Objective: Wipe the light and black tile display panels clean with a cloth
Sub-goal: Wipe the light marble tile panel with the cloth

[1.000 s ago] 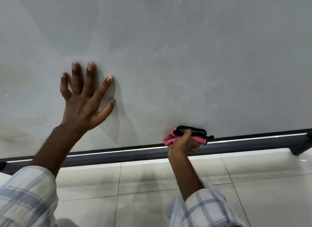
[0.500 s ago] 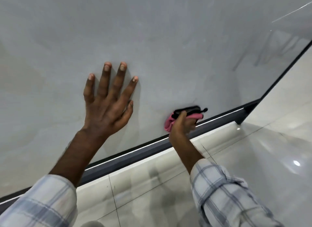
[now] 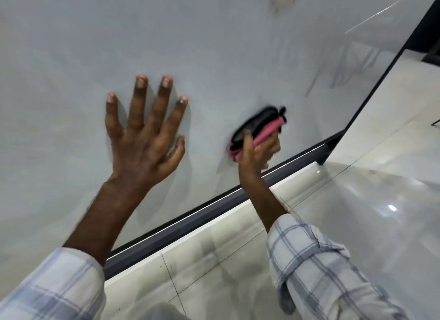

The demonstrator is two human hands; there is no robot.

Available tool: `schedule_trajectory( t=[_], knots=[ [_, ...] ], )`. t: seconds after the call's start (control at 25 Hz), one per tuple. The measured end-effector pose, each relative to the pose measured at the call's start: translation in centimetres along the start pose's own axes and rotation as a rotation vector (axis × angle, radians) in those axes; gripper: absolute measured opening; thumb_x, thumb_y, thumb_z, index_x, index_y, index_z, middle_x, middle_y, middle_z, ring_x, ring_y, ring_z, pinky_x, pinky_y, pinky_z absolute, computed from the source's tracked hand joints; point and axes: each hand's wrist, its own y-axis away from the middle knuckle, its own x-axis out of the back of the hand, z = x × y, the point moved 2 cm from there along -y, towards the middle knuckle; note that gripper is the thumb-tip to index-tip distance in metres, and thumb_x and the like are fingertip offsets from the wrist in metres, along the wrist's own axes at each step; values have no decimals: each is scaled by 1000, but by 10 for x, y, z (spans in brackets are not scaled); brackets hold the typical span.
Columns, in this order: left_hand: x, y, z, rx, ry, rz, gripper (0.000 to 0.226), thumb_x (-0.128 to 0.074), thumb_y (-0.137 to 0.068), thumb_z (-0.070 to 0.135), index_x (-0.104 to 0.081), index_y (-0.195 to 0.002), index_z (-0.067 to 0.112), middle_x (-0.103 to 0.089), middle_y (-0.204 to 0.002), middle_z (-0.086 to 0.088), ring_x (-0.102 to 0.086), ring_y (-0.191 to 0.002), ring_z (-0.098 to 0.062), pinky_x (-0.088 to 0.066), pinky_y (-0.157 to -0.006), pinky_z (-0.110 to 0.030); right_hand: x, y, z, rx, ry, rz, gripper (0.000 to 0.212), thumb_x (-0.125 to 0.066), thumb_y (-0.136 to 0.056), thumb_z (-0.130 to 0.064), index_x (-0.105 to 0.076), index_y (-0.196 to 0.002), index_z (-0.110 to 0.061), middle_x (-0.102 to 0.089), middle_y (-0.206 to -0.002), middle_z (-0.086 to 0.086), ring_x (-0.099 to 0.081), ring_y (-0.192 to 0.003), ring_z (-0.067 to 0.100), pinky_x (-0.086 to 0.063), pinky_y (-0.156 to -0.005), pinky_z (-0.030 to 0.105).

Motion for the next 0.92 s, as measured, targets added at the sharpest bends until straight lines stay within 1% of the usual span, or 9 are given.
schedule_trajectory(
  t=[0.08, 0.16, 0.28, 0.36, 0.44, 0.52, 0.68, 0.8, 0.92],
  knots=[
    [-4, 6, 1, -40, -19, 12, 71, -54, -100, 36, -31, -164, 19, -25, -170, -14, -19, -155, -44, 8, -124, -60, -13, -3, 84, -417, -125, 12, 91, -63, -74, -61, -49, -143, -2, -56, -132, 25, -59, -120, 42, -56, -89, 47],
    [-6, 7, 0, -42, -13, 47, 70, -56, -99, 35, -33, -163, 18, -28, -169, -14, -21, -155, -44, 4, -124, -61, -19, 20, 113, -643, -128, -80, 102, -55, -57, -66, -59, -113, 20, -65, -81, 25, -68, -82, 46, -53, -48, 27],
    [-8, 6, 0, -49, -38, 62, 68, -56, -100, 35, -35, -163, 18, -30, -169, -15, -22, -155, -44, 2, -124, -62, -2, 61, 53, -685, -280, -183, 60, -45, -102, -24, -46, -47, 3, -42, -40, 10, -49, -37, 22, -36, -35, 20],
    [-7, 7, 0, -49, -34, 52, 69, -55, -100, 36, -35, -163, 17, -30, -169, -15, -21, -156, -43, 1, -124, -62, -6, 45, 23, -621, -143, -48, 37, -44, -106, -20, -57, -82, 5, -59, -75, 20, -64, -67, 26, -49, -60, 27],
    [-8, 6, 0, -50, -59, 44, 70, -55, -100, 37, -34, -163, 18, -29, -169, -14, -13, -159, -39, 2, -124, -62, -13, 35, -22, -365, -17, -24, 59, -50, -103, -38, -39, -144, 1, -44, -135, 25, -51, -122, 42, -42, -97, 45],
    [-9, 5, 1, -48, -74, 52, 70, -55, -99, 38, -33, -163, 19, -29, -169, -13, -8, -160, -36, 2, -125, -62, -20, 40, -52, 28, 145, -67, 82, -51, -96, -48, -23, -157, 0, -27, -155, 22, -37, -136, 42, -33, -107, 51],
    [-11, 6, 1, -48, -102, 68, 71, -56, -98, 40, -35, -162, 19, -30, -169, -13, -9, -160, -35, -1, -125, -62, -28, 57, -36, 681, 269, -16, 81, -57, -91, -52, -34, -153, -5, -31, -156, 21, -38, -135, 39, -32, -103, 48],
    [-12, 5, 0, -55, -95, 62, 71, -57, -97, 39, -36, -162, 19, -29, -169, -13, -8, -160, -35, -2, -125, -62, -34, 56, 53, -113, 118, -55, 81, -61, -92, -57, -35, -154, -11, -34, -157, 20, -43, -135, 39, -37, -110, 54],
    [-13, 7, 0, -51, -109, 67, 71, -57, -97, 39, -36, -162, 18, -29, -169, -13, -8, -160, -36, -1, -125, -61, -28, 104, 81, -863, -329, -108, 49, -60, -96, -49, -50, -123, -8, -57, -128, 15, -55, -103, 29, -46, -98, 41]
  ],
)
